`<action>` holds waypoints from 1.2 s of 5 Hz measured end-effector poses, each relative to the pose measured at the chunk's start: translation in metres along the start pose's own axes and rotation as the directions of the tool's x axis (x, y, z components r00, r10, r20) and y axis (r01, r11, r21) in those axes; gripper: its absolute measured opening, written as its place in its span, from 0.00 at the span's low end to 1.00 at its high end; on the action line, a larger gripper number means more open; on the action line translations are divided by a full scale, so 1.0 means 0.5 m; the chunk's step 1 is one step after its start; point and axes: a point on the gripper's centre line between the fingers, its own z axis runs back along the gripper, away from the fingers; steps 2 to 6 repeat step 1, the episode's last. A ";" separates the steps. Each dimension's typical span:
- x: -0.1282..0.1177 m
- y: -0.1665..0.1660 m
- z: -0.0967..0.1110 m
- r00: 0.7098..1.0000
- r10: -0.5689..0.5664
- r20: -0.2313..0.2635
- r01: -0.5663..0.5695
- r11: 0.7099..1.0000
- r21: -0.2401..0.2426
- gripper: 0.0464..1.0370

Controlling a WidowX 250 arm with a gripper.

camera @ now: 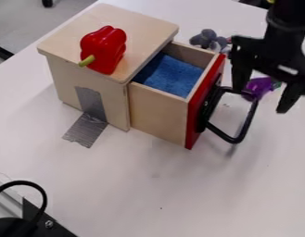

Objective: Open the drawer

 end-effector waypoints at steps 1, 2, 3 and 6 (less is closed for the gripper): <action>-0.029 0.006 0.039 0.999 -0.024 -0.034 0.022 0.999 -0.046 0.96; -0.029 0.006 0.039 0.999 -0.024 -0.034 0.022 0.999 -0.046 0.96; -0.029 0.006 0.039 0.999 -0.024 -0.034 0.022 0.999 -0.046 0.96; -0.029 0.006 0.039 0.999 -0.024 -0.034 0.022 0.999 -0.046 0.96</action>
